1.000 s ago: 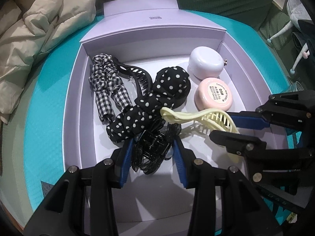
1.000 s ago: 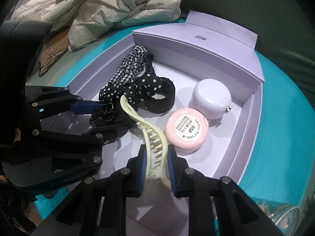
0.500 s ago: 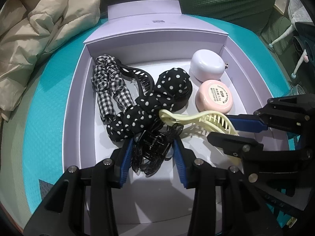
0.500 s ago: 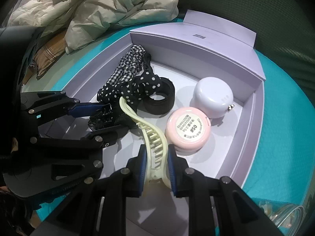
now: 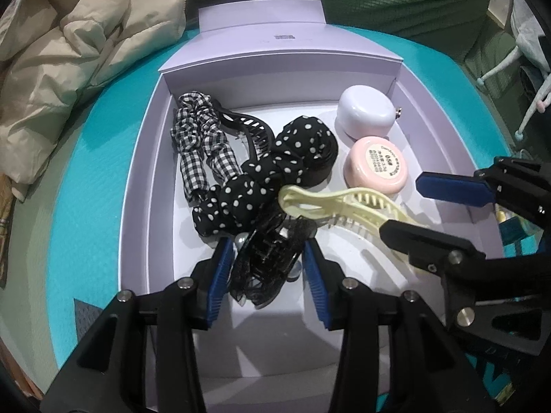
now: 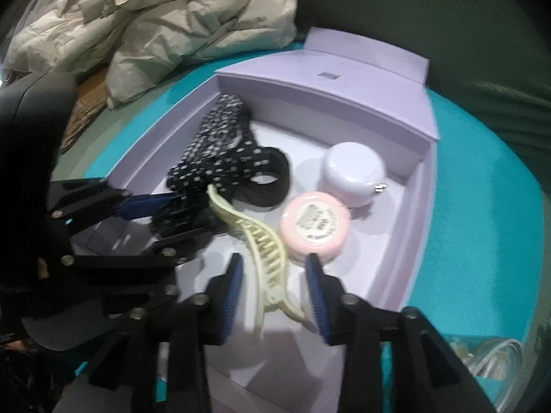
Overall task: Organize objects
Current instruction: 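Lower the black claw clip with the left tool while the right tool lowers the cream clip into the box, then open both tools releasing the clips and withdraw from the box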
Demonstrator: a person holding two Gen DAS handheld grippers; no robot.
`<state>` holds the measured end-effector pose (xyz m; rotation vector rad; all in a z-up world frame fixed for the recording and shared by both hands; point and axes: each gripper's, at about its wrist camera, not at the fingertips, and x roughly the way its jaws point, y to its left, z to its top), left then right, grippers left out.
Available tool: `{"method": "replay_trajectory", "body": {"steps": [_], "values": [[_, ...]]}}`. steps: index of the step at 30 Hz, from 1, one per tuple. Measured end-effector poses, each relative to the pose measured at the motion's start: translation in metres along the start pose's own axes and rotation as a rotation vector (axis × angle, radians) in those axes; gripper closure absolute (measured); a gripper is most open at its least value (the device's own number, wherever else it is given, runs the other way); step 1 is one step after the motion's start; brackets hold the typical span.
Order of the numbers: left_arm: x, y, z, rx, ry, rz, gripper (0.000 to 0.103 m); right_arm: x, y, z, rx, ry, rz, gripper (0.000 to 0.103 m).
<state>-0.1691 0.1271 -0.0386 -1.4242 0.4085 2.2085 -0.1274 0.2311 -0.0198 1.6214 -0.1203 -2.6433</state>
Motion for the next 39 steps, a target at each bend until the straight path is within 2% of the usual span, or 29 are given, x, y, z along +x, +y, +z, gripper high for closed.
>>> {"method": "replay_trajectory", "body": {"steps": [3,7,10,14,18,19,27,30,39], "values": [[-0.004,-0.002,0.0,-0.003,-0.007,0.007,0.055,-0.006,-0.003,-0.002,0.016,-0.013,0.0,0.057],[-0.012,0.001,-0.001,-0.023,-0.048,0.059,0.032,-0.014,-0.005,-0.005,0.028,-0.036,-0.006,0.057],[-0.019,0.008,-0.002,-0.058,-0.07,0.057,0.028,-0.018,-0.003,-0.005,0.026,-0.05,-0.019,0.057],[-0.018,0.011,0.0,-0.064,-0.056,0.043,0.028,-0.02,-0.002,-0.003,0.039,-0.064,-0.03,0.055],[-0.017,0.009,0.001,-0.066,-0.066,0.056,0.027,-0.023,-0.007,-0.002,0.063,-0.086,-0.066,0.041],[-0.017,0.009,0.001,-0.066,-0.071,0.053,0.027,-0.024,-0.008,-0.002,0.064,-0.09,-0.074,0.04],[-0.02,0.011,0.001,-0.083,-0.081,0.036,0.027,-0.024,-0.012,-0.002,0.084,-0.095,-0.108,0.04],[-0.026,0.011,0.0,-0.088,-0.099,0.058,0.027,-0.026,-0.012,-0.002,0.088,-0.103,-0.116,0.04],[-0.054,0.021,-0.007,-0.162,-0.144,0.068,0.027,-0.054,-0.008,-0.005,0.119,-0.164,-0.155,0.039]]}}
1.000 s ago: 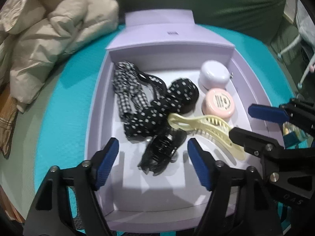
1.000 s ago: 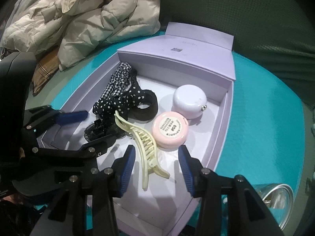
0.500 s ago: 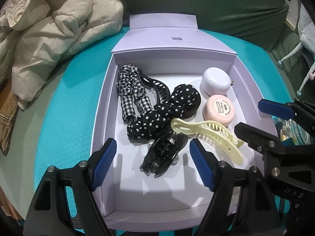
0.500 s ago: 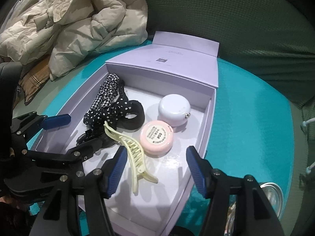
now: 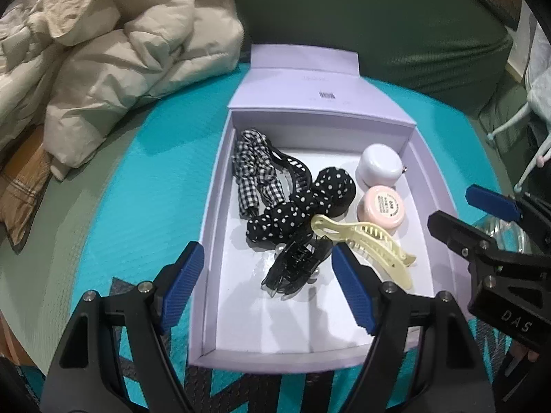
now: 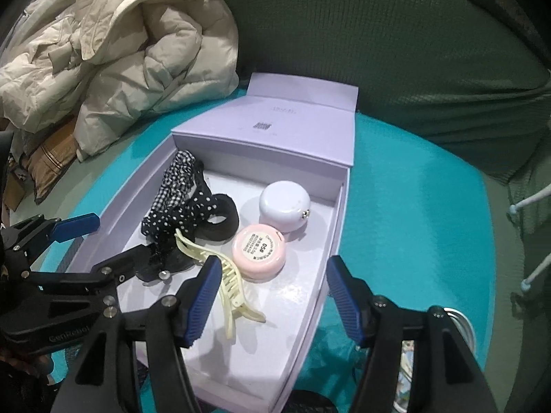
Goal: Organize objects
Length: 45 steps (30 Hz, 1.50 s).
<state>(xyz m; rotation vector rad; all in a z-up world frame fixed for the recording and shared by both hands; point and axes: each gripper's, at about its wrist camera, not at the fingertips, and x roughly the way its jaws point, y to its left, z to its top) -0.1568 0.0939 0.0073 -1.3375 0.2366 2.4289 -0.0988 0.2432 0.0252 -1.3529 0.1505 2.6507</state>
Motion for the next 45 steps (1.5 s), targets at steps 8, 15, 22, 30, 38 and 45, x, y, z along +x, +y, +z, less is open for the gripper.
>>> {"method": "replay_trajectory", "body": {"steps": [8,15,22,30,38,45], "values": [[-0.036,0.006,-0.008,-0.033,-0.036,0.002,0.027,-0.037,0.008,-0.006,0.011,-0.04,-0.012,0.039],[-0.07,0.006,-0.025,-0.029,-0.06,0.023,0.027,-0.07,0.015,-0.021,0.02,-0.063,-0.02,0.039],[-0.099,0.003,-0.044,-0.018,-0.075,0.049,0.027,-0.097,0.022,-0.039,0.014,-0.073,-0.01,0.039],[-0.124,-0.002,-0.066,-0.027,-0.089,0.045,0.027,-0.127,0.028,-0.058,0.001,-0.099,-0.008,0.038],[-0.138,-0.008,-0.091,-0.018,-0.089,0.055,0.027,-0.143,0.031,-0.082,0.001,-0.102,0.001,0.038],[-0.144,-0.009,-0.116,-0.041,-0.085,0.046,0.027,-0.154,0.033,-0.103,0.024,-0.114,-0.01,0.033]]}}
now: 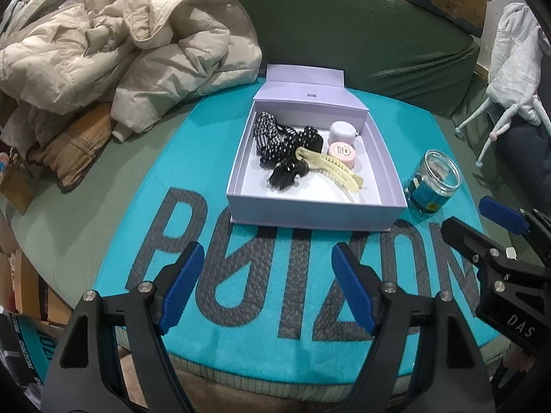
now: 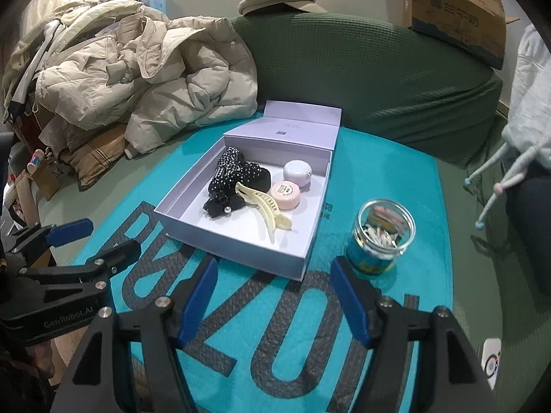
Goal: Organize objects
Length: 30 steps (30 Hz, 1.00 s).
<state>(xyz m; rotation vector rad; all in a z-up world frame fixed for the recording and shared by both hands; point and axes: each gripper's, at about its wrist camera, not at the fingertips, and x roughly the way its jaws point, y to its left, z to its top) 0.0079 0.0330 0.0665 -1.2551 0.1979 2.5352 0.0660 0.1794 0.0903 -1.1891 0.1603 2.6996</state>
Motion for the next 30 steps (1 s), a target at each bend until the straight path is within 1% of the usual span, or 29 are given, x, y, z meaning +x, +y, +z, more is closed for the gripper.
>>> {"method": "replay_trajectory", "body": {"steps": [7,11,30], "values": [[-0.001,0.005,-0.018,-0.032,0.024,-0.005,0.027,-0.006,0.004,-0.016,-0.003,0.012,-0.002,0.033],[-0.001,0.007,-0.024,-0.032,0.029,0.002,0.027,-0.007,0.008,-0.022,-0.014,0.019,0.001,0.033],[-0.003,0.01,-0.025,-0.036,0.031,0.01,0.027,-0.008,0.01,-0.022,-0.025,0.016,0.005,0.033]]}}
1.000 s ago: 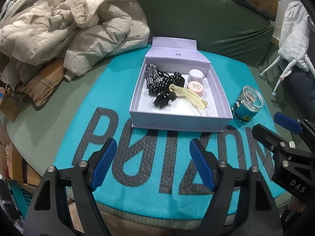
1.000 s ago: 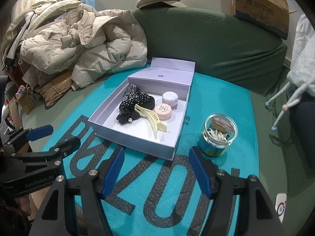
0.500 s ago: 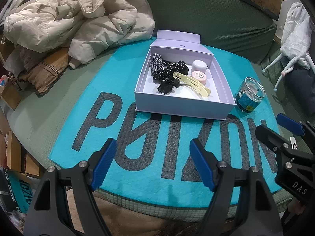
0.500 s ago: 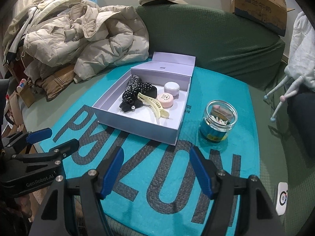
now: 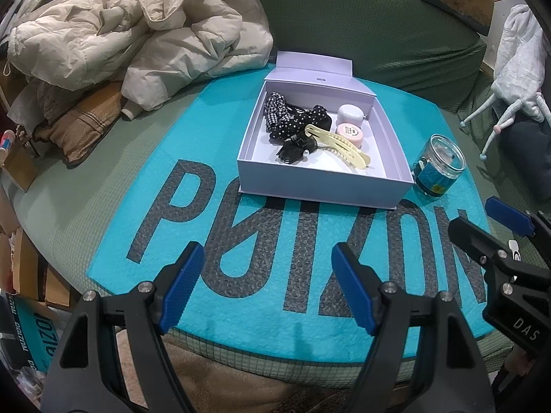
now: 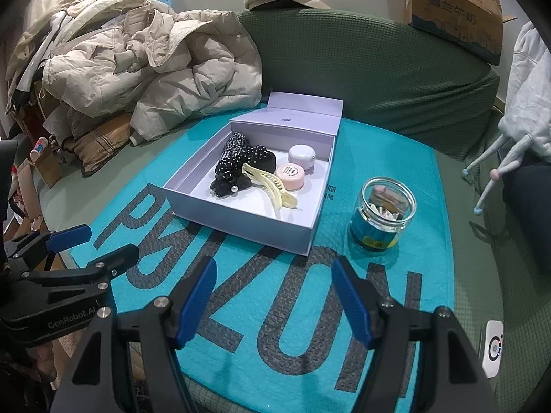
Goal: Organize objects
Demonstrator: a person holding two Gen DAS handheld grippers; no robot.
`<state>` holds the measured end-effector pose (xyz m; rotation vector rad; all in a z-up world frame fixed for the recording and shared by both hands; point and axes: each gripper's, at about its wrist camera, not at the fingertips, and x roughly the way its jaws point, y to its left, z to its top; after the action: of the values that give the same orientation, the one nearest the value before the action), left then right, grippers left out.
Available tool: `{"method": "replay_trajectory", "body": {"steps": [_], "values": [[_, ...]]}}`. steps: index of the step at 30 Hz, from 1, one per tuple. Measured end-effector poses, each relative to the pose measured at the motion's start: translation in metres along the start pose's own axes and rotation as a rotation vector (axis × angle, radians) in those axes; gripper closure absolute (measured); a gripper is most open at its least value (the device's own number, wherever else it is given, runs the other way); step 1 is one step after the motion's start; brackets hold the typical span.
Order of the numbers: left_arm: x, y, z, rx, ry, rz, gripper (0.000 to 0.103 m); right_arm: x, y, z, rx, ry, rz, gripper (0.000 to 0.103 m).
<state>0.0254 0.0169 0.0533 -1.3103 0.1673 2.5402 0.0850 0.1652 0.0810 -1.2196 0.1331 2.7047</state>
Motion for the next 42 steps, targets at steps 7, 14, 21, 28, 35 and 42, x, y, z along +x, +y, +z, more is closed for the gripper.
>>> {"method": "replay_trajectory", "body": {"steps": [7,14,21,28,35,42], "values": [[0.0005,0.0003,-0.0005,-0.003,-0.001,0.0,0.027,0.001,-0.0001,-0.0003,-0.002,-0.001,0.002,0.033],[0.001,0.0014,-0.001,-0.008,0.006,0.001,0.027,0.0026,-0.0004,-0.0006,-0.002,0.003,0.003,0.033],[0.0004,0.0027,-0.0014,-0.011,0.004,0.001,0.027,0.0028,0.0007,-0.0007,-0.002,0.005,0.006,0.033],[0.0007,0.001,-0.0005,-0.01,0.004,0.007,0.027,0.0023,0.0011,-0.001,-0.001,0.005,0.007,0.033],[-0.0009,0.0026,-0.0009,-0.013,0.004,0.01,0.027,0.0018,0.0011,-0.0005,0.0,0.007,0.01,0.033],[-0.0017,0.0017,-0.0018,-0.008,0.0,0.015,0.027,0.002,0.001,-0.0003,0.0,0.006,0.01,0.033]]}}
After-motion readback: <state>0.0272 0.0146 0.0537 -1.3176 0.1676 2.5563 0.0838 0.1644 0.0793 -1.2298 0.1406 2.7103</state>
